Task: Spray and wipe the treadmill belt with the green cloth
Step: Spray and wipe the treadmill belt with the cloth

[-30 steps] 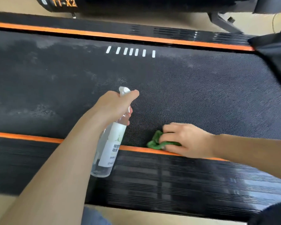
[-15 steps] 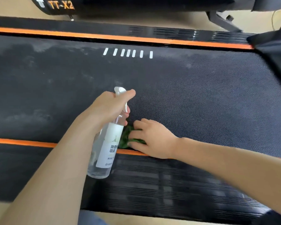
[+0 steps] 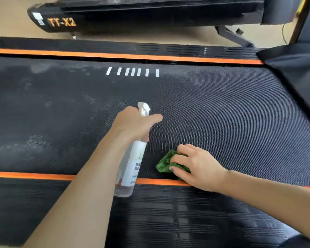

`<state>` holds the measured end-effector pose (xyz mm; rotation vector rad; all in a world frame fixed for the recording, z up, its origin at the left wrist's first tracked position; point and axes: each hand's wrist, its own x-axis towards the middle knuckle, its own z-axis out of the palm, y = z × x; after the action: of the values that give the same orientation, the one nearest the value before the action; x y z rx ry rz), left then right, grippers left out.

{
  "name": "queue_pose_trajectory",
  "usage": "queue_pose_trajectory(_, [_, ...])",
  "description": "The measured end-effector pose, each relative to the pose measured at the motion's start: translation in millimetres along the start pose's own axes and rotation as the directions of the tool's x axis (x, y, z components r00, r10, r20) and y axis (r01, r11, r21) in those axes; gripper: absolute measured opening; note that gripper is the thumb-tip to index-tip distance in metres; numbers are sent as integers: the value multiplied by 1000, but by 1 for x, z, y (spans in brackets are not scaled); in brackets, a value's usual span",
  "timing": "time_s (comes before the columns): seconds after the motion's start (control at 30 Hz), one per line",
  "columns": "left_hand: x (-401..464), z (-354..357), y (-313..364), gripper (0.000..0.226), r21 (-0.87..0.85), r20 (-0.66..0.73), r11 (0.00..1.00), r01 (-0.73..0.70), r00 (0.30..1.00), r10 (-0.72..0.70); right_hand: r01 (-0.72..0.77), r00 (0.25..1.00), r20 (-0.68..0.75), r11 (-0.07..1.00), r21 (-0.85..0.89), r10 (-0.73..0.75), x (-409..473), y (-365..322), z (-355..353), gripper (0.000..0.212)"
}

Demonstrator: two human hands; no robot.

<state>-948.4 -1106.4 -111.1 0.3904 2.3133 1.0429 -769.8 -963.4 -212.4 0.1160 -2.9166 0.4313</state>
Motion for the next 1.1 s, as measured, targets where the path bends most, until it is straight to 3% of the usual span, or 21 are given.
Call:
queue_pose_trajectory(0.1, [-6, 3, -3, 43, -45, 85, 999, -2, 996, 6, 0, 1000, -5, 1000, 4, 0, 0, -1, 0, 31])
queue_pose_trajectory(0.2, [-9, -1, 8, 32, -137, 82, 991, -6, 997, 17, -7, 1000, -15, 1000, 9, 7, 0, -2, -1, 30])
queue_pose_trajectory(0.53, [-10, -6, 8, 32, -162, 56, 987, -3, 998, 12, 80, 997, -18, 995, -63, -81, 9, -1, -1, 33])
queue_pose_trajectory(0.67, [-8, -10, 1, 37, -163, 22, 987, -1, 1000, 5, 166, 983, -61, 981, -99, -173, 49, -4, 8, 30])
queue_pose_trajectory(0.9, [5, -8, -5, 38, -162, 15, 987, 8, 1000, -6, 118, 976, -176, 991, -67, -128, 132, 6, 37, 32])
queue_pose_trajectory(0.97, [8, -5, -5, 39, -168, 25, 985, 28, 999, -24, 31, 983, -174, 994, -106, -49, 129, 37, 28, 30])
queue_pose_trajectory(1.03, [7, -4, -5, 38, -188, 34, 982, 33, 999, -27, -259, 947, -247, 946, -195, 208, 115, 95, 7, 31])
queue_pose_trajectory(1.1, [7, -3, -5, 36, -191, 45, 981, 31, 999, -23, -625, 771, -305, 758, -190, 559, 91, 158, -17, 35])
